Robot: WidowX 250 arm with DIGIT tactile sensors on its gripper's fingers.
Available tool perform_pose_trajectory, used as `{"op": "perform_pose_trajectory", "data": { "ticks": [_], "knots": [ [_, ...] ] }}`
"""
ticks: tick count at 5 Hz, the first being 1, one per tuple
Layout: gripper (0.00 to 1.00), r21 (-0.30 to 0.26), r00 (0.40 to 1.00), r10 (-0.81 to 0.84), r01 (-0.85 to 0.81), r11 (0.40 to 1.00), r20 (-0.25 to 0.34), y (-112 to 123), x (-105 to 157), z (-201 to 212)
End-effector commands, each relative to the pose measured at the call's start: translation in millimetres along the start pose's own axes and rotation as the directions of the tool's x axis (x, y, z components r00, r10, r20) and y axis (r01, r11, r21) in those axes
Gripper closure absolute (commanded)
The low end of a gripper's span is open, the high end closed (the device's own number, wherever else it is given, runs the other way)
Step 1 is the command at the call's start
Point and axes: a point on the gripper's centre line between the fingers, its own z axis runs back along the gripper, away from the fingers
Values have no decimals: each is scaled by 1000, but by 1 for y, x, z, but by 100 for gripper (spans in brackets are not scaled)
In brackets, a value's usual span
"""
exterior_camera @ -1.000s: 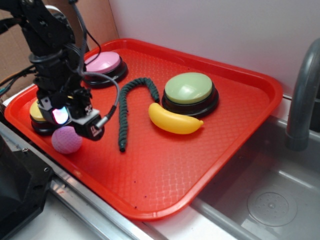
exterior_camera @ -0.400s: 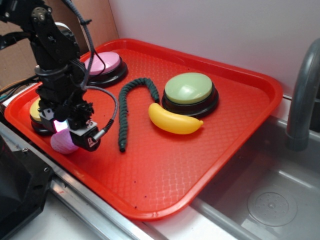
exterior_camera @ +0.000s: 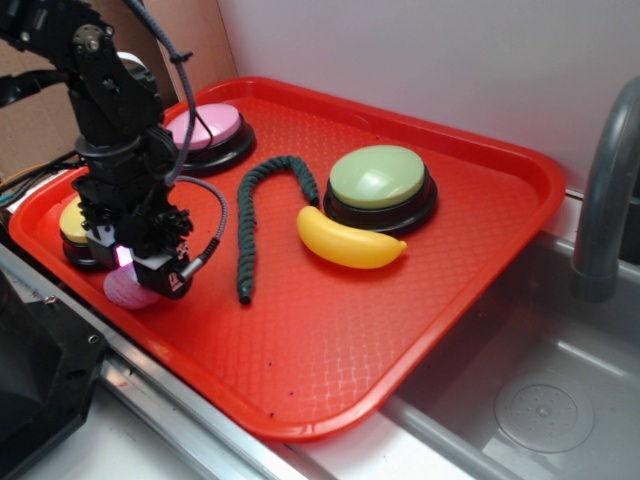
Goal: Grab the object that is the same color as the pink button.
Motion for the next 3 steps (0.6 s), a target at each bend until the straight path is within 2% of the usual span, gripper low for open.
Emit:
{"op": "perform_pose_trajectory", "data": {
  "ticks": [1, 2, 3],
  "knots": [
    [100, 6, 999, 36, -36, 999, 40, 2, 0, 17],
    [100, -12, 995, 54, -53, 999, 89, 3, 4, 44],
    [100, -59, 987, 41, -32, 998, 158, 9, 17, 82]
  ]
}}
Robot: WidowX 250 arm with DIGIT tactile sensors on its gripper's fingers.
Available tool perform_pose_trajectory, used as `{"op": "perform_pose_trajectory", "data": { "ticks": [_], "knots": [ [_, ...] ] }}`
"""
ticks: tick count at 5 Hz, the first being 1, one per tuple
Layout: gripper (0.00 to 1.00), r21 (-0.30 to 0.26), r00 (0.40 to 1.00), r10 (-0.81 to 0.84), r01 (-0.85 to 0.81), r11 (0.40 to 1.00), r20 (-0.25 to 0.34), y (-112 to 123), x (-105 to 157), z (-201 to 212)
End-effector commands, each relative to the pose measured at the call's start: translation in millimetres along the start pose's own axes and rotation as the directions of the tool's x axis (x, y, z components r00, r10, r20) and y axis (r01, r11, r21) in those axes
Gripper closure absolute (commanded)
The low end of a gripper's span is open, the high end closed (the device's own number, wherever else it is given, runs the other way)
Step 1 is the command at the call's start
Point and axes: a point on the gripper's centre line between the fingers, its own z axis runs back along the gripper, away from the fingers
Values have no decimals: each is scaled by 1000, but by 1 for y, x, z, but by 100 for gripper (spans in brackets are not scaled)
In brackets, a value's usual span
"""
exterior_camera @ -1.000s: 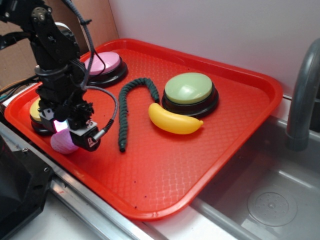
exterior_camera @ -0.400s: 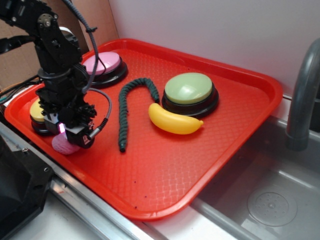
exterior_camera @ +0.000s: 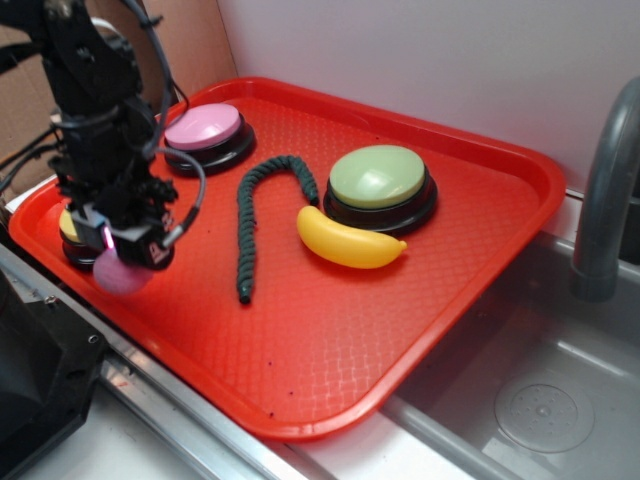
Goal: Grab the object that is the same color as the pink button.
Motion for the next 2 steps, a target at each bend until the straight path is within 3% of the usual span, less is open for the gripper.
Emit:
{"op": "perform_pose_trajectory", "data": {
  "ticks": [1, 2],
  "knots": [
    [100, -93, 974, -19, 40, 995, 224, -2, 43, 96],
    [100, -116, 959, -14, 49, 992, 283, -2, 60, 141]
  ]
}}
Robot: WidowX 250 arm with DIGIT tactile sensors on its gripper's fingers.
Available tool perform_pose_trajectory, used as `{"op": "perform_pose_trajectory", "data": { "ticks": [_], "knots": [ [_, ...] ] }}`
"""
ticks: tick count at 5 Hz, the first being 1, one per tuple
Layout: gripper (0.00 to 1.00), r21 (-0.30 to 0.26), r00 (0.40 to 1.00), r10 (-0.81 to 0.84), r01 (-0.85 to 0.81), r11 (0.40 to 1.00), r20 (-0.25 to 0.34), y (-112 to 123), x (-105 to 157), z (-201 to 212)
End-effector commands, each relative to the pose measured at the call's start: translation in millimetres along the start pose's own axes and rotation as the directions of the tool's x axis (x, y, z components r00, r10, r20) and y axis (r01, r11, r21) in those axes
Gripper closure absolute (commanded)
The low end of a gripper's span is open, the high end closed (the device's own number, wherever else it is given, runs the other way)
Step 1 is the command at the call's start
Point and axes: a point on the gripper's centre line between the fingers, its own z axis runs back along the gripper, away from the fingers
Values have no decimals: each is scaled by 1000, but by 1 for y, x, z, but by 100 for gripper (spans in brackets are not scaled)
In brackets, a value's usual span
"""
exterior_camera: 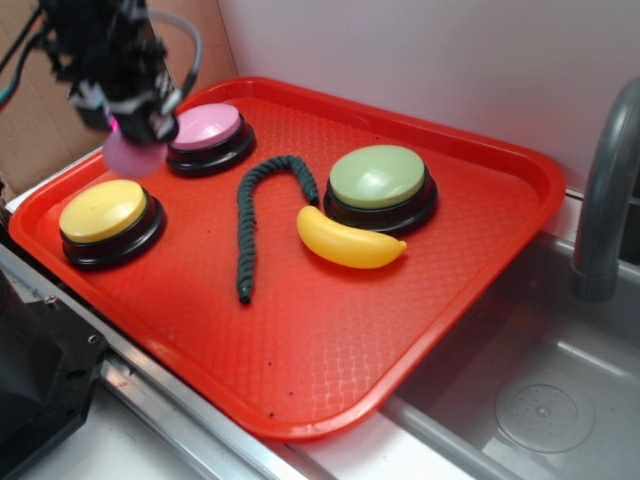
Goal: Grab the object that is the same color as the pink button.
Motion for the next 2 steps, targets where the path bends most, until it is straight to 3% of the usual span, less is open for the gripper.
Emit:
{"op": "perform_pose_trajectory", "data": {
  "ticks": [1, 2],
  "knots": [
    [100, -16, 986, 3, 0, 1000, 168, 2, 39, 64],
    [100, -9, 990, 29, -28, 1000, 136, 8, 40, 63]
  ]
}}
